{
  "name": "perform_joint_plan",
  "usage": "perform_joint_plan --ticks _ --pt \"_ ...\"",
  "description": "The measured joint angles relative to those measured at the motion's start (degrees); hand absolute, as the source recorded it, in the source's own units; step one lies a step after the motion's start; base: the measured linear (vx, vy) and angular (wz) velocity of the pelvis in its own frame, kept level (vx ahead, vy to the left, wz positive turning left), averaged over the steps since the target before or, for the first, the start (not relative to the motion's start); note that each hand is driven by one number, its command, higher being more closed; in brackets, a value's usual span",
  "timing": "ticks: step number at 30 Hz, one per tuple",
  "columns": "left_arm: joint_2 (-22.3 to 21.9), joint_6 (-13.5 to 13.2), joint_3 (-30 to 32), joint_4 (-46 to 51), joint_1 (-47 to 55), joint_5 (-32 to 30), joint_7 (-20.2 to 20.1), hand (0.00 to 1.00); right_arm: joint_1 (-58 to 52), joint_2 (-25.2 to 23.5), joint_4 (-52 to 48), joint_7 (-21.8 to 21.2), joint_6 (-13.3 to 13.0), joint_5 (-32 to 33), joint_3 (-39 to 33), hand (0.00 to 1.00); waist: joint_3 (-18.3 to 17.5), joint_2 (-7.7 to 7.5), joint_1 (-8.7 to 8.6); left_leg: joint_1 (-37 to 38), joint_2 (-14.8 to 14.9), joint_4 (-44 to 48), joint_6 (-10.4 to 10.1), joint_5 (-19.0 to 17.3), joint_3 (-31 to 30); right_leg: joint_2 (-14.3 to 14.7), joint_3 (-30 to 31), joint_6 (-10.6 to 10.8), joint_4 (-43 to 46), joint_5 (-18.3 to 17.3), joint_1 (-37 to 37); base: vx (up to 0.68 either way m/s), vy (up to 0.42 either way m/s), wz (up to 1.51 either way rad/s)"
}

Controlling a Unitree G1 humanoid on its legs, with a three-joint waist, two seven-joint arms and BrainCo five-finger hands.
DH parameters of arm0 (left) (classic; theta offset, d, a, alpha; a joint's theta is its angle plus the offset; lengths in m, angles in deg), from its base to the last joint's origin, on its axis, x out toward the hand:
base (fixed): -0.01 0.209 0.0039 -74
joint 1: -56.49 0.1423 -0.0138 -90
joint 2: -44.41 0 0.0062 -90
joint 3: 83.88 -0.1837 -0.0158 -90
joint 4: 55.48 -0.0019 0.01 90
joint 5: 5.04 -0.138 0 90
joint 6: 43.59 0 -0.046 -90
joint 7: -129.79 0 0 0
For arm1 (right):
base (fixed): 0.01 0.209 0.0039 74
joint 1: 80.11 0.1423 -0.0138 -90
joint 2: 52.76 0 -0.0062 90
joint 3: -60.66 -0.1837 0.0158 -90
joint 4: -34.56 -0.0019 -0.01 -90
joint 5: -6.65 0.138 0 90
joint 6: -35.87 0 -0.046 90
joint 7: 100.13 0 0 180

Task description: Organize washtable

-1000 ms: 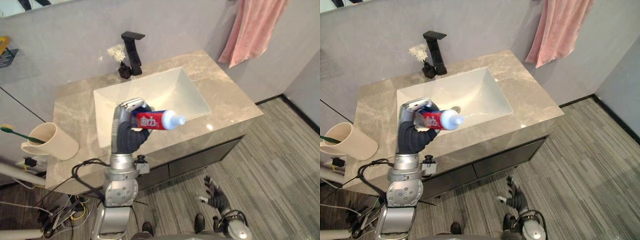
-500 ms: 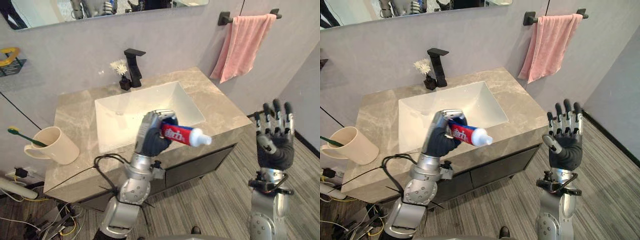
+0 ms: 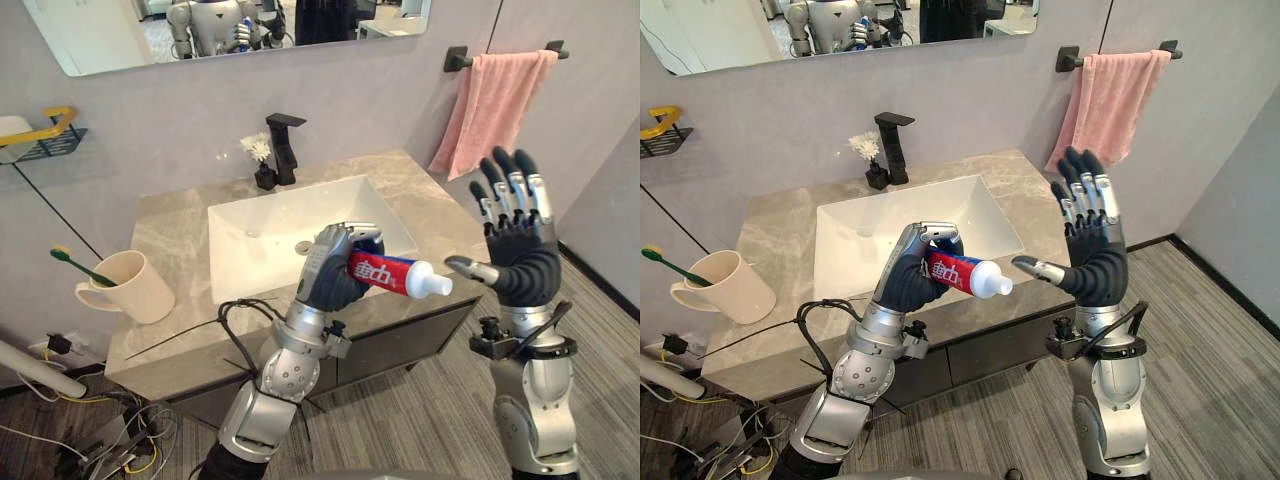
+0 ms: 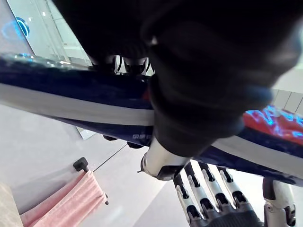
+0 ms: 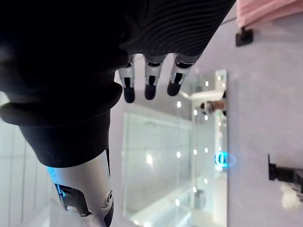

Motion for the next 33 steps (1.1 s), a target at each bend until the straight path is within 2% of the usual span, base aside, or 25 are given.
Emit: perform_joint_plan --ticks 4,9,18,24,33 --pt "0.1 -0.1 1.8 -1.0 0.0 0.0 -0.4 1.0 2.0 0.8 0.0 -2.4 0.0 0.5 -0.9 0.0 -0.1 -0.28 -0.02 0.0 0.0 0.0 0.0 0.0 -0.1 0.0 0.0 0.0 0.0 0.0 0.1 0.0 -0.001 0.01" --pt "0.7 -0.1 2.3 -1.1 0.0 0.1 -1.6 1.0 3.0 3.0 0.0 -3.4 0.0 1.0 -2.2 0.0 -0.1 -0.74 -0.05 0.4 0.0 -0.1 0.0 0.0 -0.3 0.0 -0.2 0.2 0.0 -0.2 0.6 0.0 0.0 0.0" --pt "1.5 -0.1 4.3 -1.2 0.4 0.0 -2.1 1.0 5.9 6.4 0.0 -8.4 1.9 4.6 -2.2 0.0 0.0 -1.73 -0.15 0.7 0.0 -0.4 0.0 0.0 -0.3 0.0 -0.1 0.2 0.0 -0.2 0.7 0.0 0.0 0.0" --pt "2.3 -0.1 5.8 -1.2 0.4 0.0 -2.9 1.0 7.3 8.8 0.0 -11.7 2.8 5.6 -1.3 0.0 0.0 -1.76 -0.17 0.7 -0.1 -0.5 0.0 0.0 -0.4 -0.1 -0.2 0.2 0.0 -0.2 0.7 0.0 0.0 0.0" --pt "2.3 0.1 8.9 -2.0 0.4 -0.6 -3.0 1.0 8.6 15.1 0.1 -16.6 5.1 7.9 1.5 0.0 0.0 -1.85 -0.37 0.8 -0.1 -0.5 0.0 0.0 -0.6 -0.1 -0.4 0.2 0.0 -0.2 0.8 0.0 0.0 0.0"
